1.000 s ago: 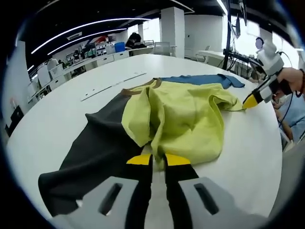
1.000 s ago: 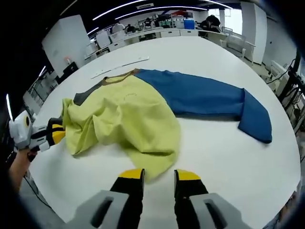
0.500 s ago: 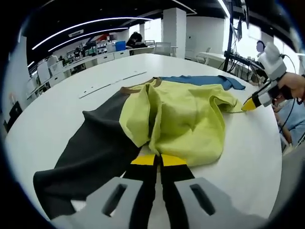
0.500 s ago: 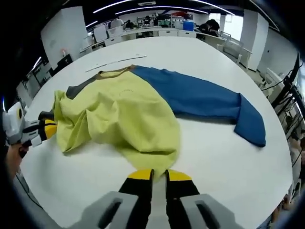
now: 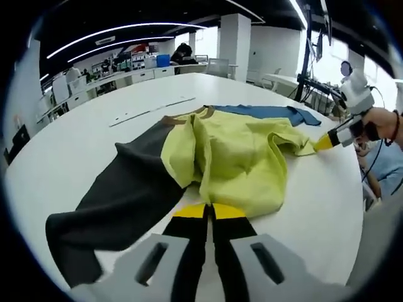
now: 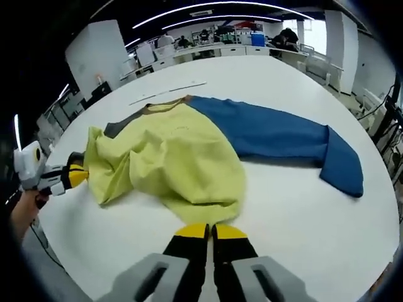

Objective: Fold the garment on the visible template until the final outline fits inside the template.

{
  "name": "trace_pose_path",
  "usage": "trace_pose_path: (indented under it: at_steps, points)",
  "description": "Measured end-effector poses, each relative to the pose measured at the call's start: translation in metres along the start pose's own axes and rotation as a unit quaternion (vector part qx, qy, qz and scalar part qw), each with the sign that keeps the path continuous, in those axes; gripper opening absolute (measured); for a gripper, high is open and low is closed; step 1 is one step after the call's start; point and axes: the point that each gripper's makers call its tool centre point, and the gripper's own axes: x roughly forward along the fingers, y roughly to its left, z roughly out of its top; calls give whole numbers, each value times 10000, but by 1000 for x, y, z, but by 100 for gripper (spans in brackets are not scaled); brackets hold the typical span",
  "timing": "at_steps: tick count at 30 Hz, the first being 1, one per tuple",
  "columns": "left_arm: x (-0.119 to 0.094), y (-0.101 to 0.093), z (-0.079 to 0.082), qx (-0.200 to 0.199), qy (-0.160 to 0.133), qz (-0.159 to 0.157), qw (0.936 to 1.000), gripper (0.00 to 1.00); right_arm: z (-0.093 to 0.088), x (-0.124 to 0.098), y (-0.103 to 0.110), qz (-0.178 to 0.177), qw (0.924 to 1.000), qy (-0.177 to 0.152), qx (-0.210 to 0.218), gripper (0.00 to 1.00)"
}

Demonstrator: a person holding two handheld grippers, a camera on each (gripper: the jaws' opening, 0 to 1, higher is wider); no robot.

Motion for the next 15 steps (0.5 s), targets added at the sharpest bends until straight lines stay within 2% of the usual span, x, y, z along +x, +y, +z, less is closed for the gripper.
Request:
trace_pose_path:
  at_steps: [8,15]
  points:
    - [-28,-18,7,57,-88,-52,9999,0,3,-25,2,479,9986,-60,-236,0]
    - [-49,-27,10,-91,-205,-94,9997,0,-1,-42,3,633,9972,-85,-384,0]
